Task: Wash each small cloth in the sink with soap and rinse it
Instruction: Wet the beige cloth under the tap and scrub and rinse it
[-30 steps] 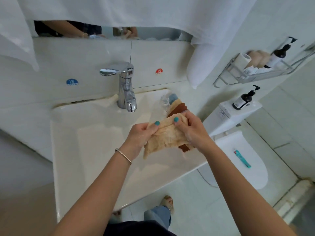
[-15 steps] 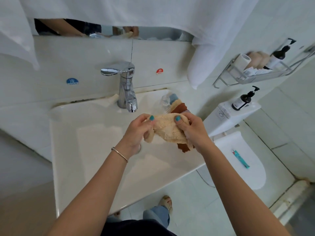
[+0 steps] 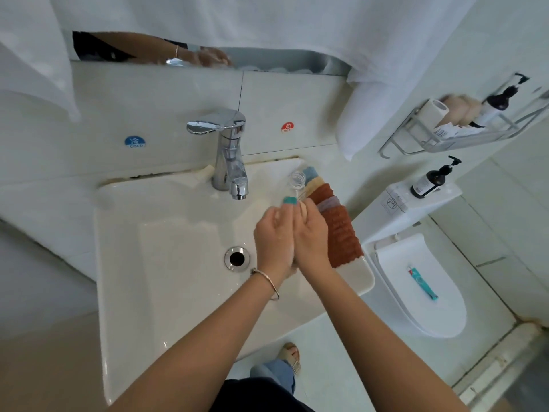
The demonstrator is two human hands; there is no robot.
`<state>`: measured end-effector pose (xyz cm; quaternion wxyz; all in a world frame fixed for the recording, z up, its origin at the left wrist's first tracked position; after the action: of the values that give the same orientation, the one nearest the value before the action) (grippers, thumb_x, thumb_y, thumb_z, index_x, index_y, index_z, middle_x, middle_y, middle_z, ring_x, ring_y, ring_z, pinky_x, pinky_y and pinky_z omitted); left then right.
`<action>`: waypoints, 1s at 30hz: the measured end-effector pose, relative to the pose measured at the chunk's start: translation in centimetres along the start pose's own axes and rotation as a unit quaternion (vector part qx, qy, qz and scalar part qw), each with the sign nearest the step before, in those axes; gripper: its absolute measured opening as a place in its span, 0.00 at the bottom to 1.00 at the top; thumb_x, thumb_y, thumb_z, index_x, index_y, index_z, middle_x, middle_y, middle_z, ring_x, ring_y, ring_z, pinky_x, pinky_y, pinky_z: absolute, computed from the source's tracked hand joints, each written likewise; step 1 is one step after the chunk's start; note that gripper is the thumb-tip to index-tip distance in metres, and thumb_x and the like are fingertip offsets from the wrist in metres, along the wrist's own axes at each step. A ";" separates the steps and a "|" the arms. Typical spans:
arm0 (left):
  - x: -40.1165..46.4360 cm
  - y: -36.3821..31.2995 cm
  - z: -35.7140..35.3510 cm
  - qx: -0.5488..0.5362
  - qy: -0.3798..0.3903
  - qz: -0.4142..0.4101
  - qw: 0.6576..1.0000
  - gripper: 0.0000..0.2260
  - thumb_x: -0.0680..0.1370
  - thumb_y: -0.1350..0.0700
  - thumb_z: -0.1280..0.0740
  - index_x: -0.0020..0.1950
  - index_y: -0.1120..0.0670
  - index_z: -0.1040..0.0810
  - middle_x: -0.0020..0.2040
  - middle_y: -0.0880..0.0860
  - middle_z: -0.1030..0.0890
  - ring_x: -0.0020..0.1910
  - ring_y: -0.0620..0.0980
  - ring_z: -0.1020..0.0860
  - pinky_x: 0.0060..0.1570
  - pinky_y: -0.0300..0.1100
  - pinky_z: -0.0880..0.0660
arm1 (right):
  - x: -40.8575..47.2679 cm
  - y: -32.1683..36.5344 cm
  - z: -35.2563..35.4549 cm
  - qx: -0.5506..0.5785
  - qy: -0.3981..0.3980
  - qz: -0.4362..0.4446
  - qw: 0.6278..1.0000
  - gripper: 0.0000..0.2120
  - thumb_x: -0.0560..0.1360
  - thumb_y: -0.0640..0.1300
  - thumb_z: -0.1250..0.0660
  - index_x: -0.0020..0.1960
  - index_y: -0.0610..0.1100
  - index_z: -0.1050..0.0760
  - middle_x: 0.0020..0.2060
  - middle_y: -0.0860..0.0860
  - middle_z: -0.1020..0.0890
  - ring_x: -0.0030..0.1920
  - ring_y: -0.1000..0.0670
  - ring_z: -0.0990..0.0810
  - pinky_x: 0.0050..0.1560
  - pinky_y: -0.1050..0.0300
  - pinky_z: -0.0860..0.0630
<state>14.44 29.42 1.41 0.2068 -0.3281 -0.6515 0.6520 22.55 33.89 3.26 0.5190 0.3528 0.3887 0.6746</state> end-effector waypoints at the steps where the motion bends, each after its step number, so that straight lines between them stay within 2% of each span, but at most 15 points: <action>1: 0.9 0.0 0.4 0.004 -0.020 0.018 1.000 0.19 0.81 0.49 0.38 0.32 0.55 0.33 0.28 0.49 0.29 0.30 0.46 0.32 0.34 0.42 0.34 | -0.4 0.1 -0.5 -0.012 0.013 0.014 1.000 0.17 0.81 0.50 0.38 0.35 0.50 0.36 0.24 0.59 0.30 0.27 0.58 0.34 0.33 0.54 0.34; 4: 1.6 0.3 0.8 -0.007 -0.045 0.034 0.998 0.20 0.82 0.52 0.39 0.31 0.56 0.35 0.28 0.51 0.31 0.30 0.48 0.34 0.34 0.45 0.36 | -1.3 0.5 -1.0 -0.048 0.057 0.057 0.996 0.17 0.80 0.54 0.41 0.35 0.50 0.36 0.25 0.58 0.29 0.28 0.56 0.32 0.33 0.51 0.32; 6: -0.2 -0.3 -0.1 -0.002 -0.008 -0.002 1.000 0.18 0.81 0.55 0.39 0.31 0.56 0.33 0.28 0.51 0.29 0.30 0.46 0.33 0.34 0.44 0.34 | 0.5 0.3 0.1 -0.041 0.026 0.023 0.999 0.17 0.81 0.50 0.41 0.34 0.48 0.35 0.27 0.56 0.30 0.29 0.54 0.32 0.34 0.50 0.32; 8: -0.2 -0.3 -0.3 -0.005 0.009 -0.004 1.000 0.17 0.81 0.56 0.39 0.32 0.53 0.32 0.29 0.48 0.29 0.29 0.43 0.32 0.33 0.41 0.33 | 0.8 0.8 0.3 -0.056 0.018 0.020 0.998 0.17 0.81 0.48 0.41 0.34 0.49 0.36 0.28 0.54 0.30 0.29 0.54 0.32 0.34 0.50 0.32; 10: 1.3 0.2 0.5 -0.047 -0.013 0.025 0.998 0.18 0.83 0.55 0.40 0.32 0.53 0.33 0.27 0.46 0.29 0.29 0.44 0.33 0.35 0.42 0.34 | -0.8 2.0 -0.6 -0.122 0.044 0.085 0.988 0.17 0.81 0.54 0.43 0.35 0.53 0.38 0.27 0.55 0.30 0.29 0.52 0.30 0.33 0.50 0.31; 12: 1.4 0.1 0.6 -0.063 -0.018 0.020 0.998 0.19 0.83 0.53 0.40 0.31 0.53 0.33 0.26 0.46 0.30 0.29 0.45 0.33 0.34 0.43 0.35 | -1.1 2.4 -0.7 -0.137 0.055 0.120 0.982 0.16 0.79 0.58 0.46 0.36 0.52 0.38 0.27 0.54 0.29 0.29 0.49 0.28 0.32 0.50 0.32; 15: 0.1 -0.8 -0.5 -0.039 0.005 -0.005 0.999 0.17 0.80 0.55 0.39 0.32 0.54 0.31 0.28 0.49 0.28 0.30 0.46 0.32 0.33 0.41 0.33 | 1.0 1.8 0.4 -0.121 0.023 0.061 0.990 0.16 0.80 0.50 0.42 0.34 0.51 0.38 0.28 0.55 0.30 0.30 0.51 0.30 0.34 0.49 0.31; 19: 2.3 -0.2 0.5 -0.093 -0.009 0.038 0.995 0.22 0.82 0.58 0.39 0.27 0.50 0.34 0.21 0.44 0.32 0.28 0.45 0.35 0.36 0.42 0.35 | -0.5 2.4 -1.0 -0.155 0.056 0.137 0.977 0.14 0.80 0.53 0.44 0.37 0.53 0.38 0.27 0.53 0.28 0.28 0.48 0.28 0.31 0.48 0.33; 22: 0.9 -1.7 -0.2 -0.081 0.037 -0.006 0.996 0.18 0.80 0.61 0.39 0.30 0.53 0.32 0.22 0.44 0.31 0.25 0.40 0.35 0.29 0.36 0.34 | 1.6 1.4 -0.1 -0.163 0.028 0.058 0.985 0.14 0.81 0.46 0.45 0.36 0.51 0.36 0.30 0.56 0.28 0.31 0.53 0.28 0.35 0.53 0.33; 23: 1.0 -2.0 -0.1 -0.085 0.032 -0.011 0.996 0.18 0.80 0.61 0.39 0.30 0.53 0.32 0.24 0.45 0.32 0.26 0.40 0.35 0.29 0.36 0.35 | 1.5 1.6 0.0 -0.151 0.017 0.061 0.987 0.14 0.81 0.45 0.46 0.36 0.50 0.34 0.31 0.55 0.27 0.32 0.50 0.27 0.35 0.52 0.32; 24: 1.5 -2.0 0.5 -0.093 0.016 -0.001 0.996 0.20 0.81 0.60 0.39 0.28 0.51 0.32 0.24 0.45 0.32 0.26 0.41 0.36 0.30 0.38 0.35 | 0.7 2.5 -0.4 -0.156 0.017 0.099 0.983 0.13 0.80 0.47 0.47 0.37 0.48 0.33 0.31 0.51 0.26 0.33 0.45 0.26 0.34 0.49 0.30; 26: 2.4 -1.3 1.2 -0.141 0.006 0.038 0.989 0.21 0.80 0.58 0.38 0.26 0.50 0.31 0.23 0.44 0.33 0.27 0.44 0.36 0.33 0.42 0.36 | -1.2 3.4 -1.5 -0.174 0.056 0.148 0.972 0.15 0.79 0.53 0.48 0.40 0.47 0.31 0.30 0.46 0.24 0.31 0.41 0.25 0.33 0.48 0.29; 27: 2.2 -1.2 1.3 -0.143 0.016 0.037 0.989 0.20 0.80 0.58 0.38 0.26 0.50 0.31 0.23 0.44 0.32 0.27 0.44 0.35 0.32 0.42 0.36 | -1.0 3.1 -1.4 -0.152 0.057 0.130 0.978 0.16 0.80 0.54 0.48 0.39 0.48 0.32 0.30 0.48 0.24 0.31 0.44 0.25 0.33 0.48 0.30; 30: 0.6 -2.1 0.3 -0.083 0.051 -0.018 0.995 0.17 0.81 0.60 0.39 0.32 0.54 0.31 0.23 0.43 0.30 0.27 0.41 0.33 0.30 0.37 0.34 | 1.5 1.7 -0.5 -0.137 0.022 0.038 0.990 0.15 0.81 0.49 0.45 0.36 0.49 0.33 0.30 0.53 0.26 0.32 0.51 0.26 0.37 0.49 0.31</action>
<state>13.52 29.75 3.36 0.2230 -0.3653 -0.6978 0.5743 21.02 34.95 4.66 0.5275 0.2775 0.2900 0.7487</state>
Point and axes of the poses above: each hand's wrist, its own x-axis towards the middle knuckle, its own z-axis out of the back of the hand, y = z × x, the point moved 6 cm from there along x, towards the middle knuckle
